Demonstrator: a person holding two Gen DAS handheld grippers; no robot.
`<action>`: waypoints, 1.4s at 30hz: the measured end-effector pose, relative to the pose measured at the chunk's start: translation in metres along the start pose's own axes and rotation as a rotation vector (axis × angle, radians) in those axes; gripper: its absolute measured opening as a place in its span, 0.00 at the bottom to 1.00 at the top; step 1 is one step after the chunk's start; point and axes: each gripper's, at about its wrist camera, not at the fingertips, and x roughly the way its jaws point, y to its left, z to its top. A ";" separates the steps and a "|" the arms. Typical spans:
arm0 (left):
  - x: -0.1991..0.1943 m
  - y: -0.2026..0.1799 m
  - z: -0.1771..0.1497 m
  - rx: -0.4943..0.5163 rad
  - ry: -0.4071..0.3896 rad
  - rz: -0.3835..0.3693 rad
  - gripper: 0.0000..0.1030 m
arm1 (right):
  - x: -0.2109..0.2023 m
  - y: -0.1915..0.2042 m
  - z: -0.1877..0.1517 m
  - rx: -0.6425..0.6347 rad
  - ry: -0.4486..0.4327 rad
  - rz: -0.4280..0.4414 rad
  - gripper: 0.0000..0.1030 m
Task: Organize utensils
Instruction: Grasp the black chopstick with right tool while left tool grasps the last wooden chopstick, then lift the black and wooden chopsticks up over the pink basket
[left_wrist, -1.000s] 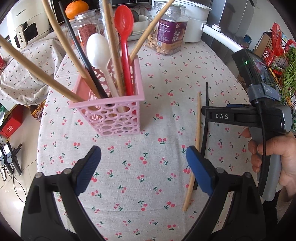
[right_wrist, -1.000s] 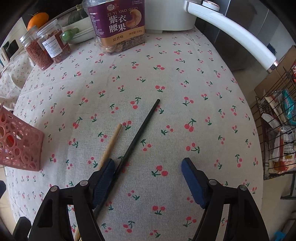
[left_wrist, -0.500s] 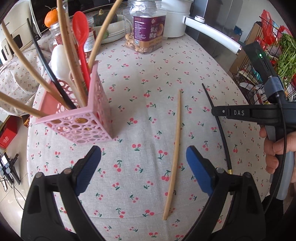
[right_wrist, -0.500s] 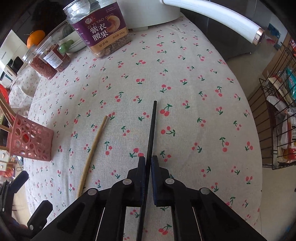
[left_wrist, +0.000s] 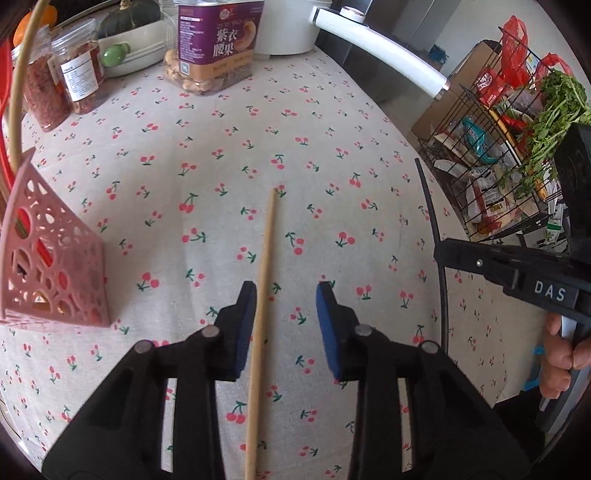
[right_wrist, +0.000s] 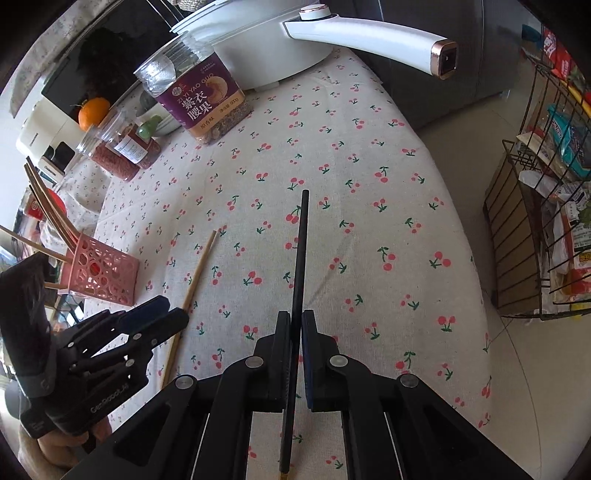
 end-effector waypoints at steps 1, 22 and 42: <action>0.004 0.001 0.001 -0.001 0.005 0.002 0.30 | -0.002 -0.001 -0.001 0.000 -0.002 0.005 0.06; -0.029 -0.001 -0.005 0.067 -0.111 0.101 0.07 | -0.046 0.033 -0.018 -0.120 -0.132 0.073 0.05; -0.150 0.003 -0.040 0.128 -0.432 0.125 0.07 | -0.116 0.091 -0.038 -0.274 -0.376 0.182 0.05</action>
